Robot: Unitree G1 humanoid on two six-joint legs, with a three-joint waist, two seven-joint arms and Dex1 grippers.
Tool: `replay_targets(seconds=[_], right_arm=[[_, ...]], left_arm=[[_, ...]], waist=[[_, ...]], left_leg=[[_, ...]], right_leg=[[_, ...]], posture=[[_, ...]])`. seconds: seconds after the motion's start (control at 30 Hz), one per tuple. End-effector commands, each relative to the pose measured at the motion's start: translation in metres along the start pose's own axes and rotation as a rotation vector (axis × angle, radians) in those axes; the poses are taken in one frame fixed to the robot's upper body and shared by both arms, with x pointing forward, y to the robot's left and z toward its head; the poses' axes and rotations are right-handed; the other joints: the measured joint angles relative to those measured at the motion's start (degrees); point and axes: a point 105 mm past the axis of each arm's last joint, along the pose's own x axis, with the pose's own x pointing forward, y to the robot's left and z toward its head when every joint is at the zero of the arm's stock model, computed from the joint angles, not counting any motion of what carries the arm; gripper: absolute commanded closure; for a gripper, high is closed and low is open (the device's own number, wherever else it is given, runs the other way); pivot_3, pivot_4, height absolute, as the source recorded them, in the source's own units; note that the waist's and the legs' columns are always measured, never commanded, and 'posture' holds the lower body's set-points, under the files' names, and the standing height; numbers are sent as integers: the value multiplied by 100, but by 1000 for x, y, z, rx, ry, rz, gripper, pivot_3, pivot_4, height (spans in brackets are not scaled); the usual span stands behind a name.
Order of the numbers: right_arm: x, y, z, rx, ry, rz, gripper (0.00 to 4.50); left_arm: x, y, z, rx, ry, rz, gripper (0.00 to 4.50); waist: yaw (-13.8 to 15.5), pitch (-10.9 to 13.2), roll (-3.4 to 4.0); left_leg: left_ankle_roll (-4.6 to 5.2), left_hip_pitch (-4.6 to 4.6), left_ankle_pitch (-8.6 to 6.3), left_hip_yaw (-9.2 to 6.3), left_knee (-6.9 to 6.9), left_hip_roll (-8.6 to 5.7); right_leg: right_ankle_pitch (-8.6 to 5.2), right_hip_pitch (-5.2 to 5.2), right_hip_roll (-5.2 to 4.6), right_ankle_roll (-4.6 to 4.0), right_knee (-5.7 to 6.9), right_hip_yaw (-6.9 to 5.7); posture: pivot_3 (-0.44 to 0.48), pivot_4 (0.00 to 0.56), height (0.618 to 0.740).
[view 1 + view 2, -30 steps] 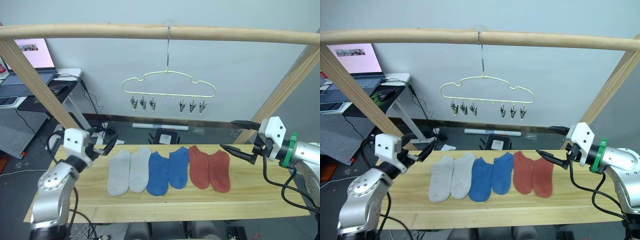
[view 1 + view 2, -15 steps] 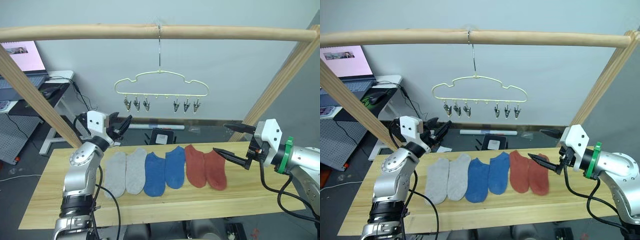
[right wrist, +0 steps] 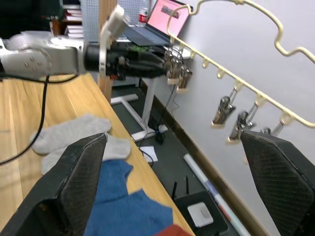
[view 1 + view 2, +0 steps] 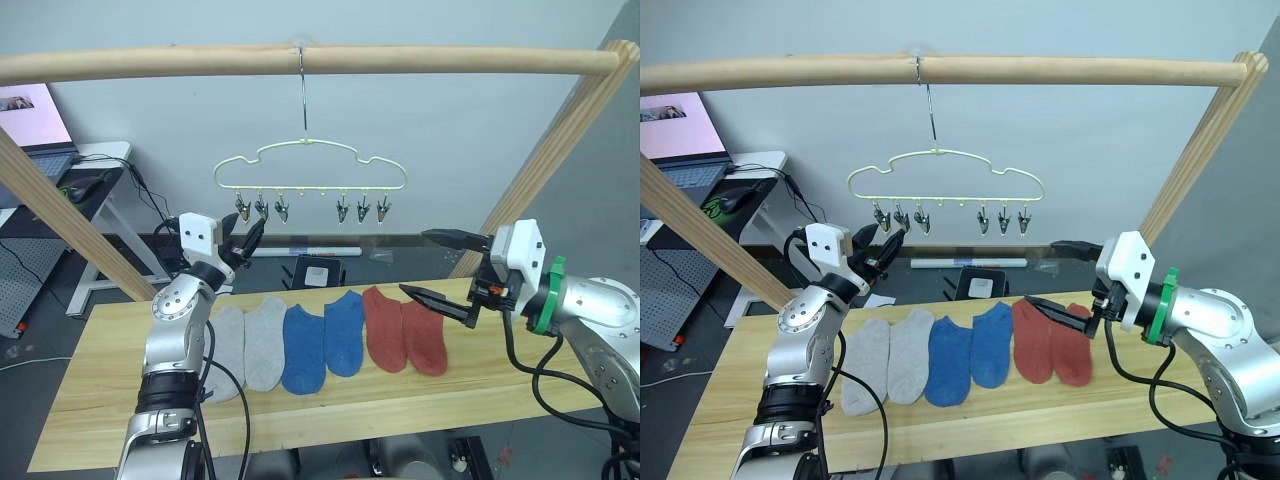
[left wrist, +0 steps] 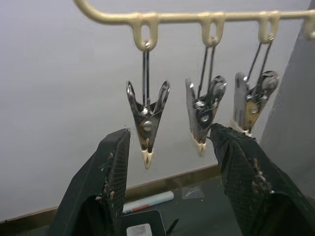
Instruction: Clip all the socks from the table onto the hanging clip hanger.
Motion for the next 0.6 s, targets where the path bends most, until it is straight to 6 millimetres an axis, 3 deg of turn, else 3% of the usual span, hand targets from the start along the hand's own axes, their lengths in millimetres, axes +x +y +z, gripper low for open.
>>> replay_targets(seconds=[0.03, 0.2, 0.6], right_arm=[[10, 0, 12, -13, -53, 18, 0], [20, -2, 14, -16, -71, 33, 0], [22, 3, 12, -8, -71, 57, 0]], left_arm=[[3, 3, 15, 16, -71, 22, 1759], [2, 3, 16, 14, -85, 37, 1759], [10, 7, 23, 1, -111, 57, 1759]], waist=[[0, 12, 2], [4, 58, 1], [20, 188, 1]], left_leg=[[0, 0, 0, -1, 0, 0], [0, -2, 0, -4, -7, 1], [0, -7, 0, -8, -11, 3]], right_leg=[[0, 0, 0, 0, 0, 0], [0, -2, -2, 0, -5, -2], [0, -6, -7, 0, -6, -4]], posture=[[-196, 204, 740], [-179, 217, 740], [-168, 233, 740]])
